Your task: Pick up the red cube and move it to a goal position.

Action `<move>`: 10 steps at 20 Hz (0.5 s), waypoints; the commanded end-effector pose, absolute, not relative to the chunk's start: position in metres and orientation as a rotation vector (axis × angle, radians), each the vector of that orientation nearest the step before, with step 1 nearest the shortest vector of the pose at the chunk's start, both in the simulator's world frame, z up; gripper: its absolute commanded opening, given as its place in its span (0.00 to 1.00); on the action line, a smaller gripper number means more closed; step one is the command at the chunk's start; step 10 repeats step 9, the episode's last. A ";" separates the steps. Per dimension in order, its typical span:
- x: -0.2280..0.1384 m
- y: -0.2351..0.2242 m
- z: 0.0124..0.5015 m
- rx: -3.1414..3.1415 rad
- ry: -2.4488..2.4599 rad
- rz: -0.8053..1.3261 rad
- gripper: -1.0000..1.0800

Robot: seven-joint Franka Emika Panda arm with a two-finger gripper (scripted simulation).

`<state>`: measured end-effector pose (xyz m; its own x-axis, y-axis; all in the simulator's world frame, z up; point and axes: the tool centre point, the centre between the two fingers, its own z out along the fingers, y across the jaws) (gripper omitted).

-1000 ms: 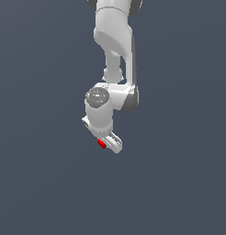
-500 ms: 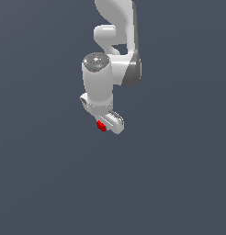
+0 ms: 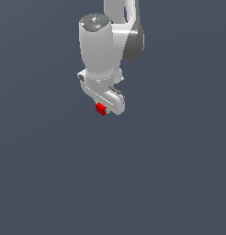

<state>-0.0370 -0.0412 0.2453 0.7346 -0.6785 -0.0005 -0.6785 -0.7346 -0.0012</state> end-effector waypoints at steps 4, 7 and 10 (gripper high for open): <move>-0.047 -0.041 0.269 -2.926 1.144 0.000 0.00; -0.049 -0.041 0.275 -2.926 1.144 0.000 0.00; -0.050 -0.040 0.276 -2.926 1.144 0.000 0.00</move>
